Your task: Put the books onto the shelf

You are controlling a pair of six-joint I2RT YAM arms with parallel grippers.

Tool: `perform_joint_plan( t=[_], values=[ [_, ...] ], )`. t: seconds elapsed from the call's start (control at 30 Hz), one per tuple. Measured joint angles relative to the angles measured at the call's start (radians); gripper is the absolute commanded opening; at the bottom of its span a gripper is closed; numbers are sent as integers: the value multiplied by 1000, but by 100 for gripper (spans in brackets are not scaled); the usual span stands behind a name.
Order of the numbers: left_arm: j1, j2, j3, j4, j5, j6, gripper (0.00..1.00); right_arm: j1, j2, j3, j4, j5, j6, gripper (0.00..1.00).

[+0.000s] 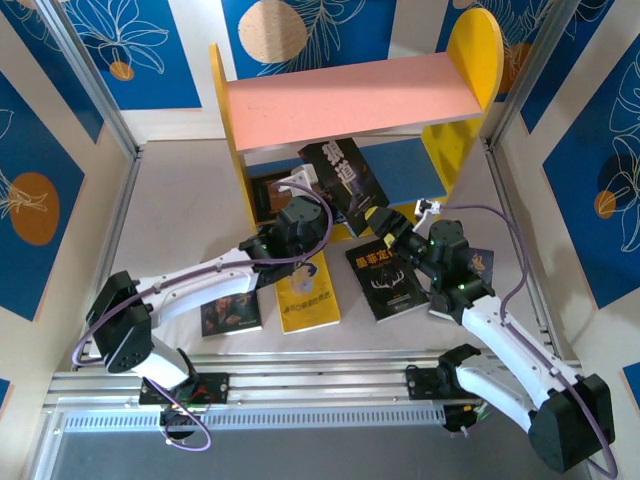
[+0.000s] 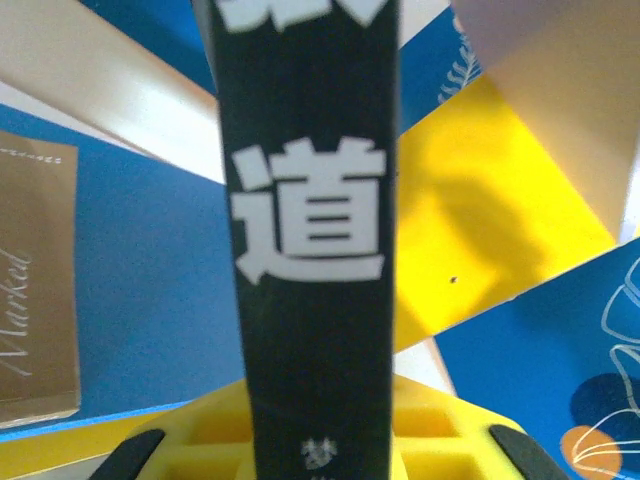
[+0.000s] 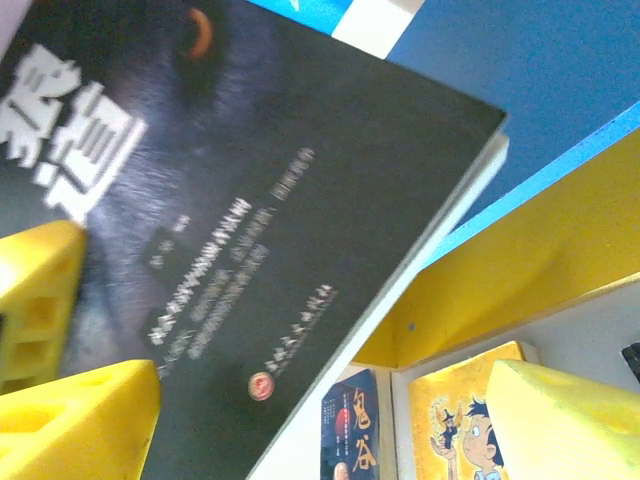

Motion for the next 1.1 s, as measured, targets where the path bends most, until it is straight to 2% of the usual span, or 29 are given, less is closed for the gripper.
perform_joint_plan(
  t=[0.27,0.57,0.87,1.1],
  values=[
    [-40,9,-61,130,-95,-5,0,7,76,0,105,29,64,82],
    [-63,30,-92,255,-118,-19,0,13,93,-1,205,43,130,72],
    [-65,35,-106,298,-143,-34,0,15,95,-3,235,47,161,49],
    [-65,35,-121,320,-158,-56,0,15,95,-3,240,56,166,43]
  ],
)
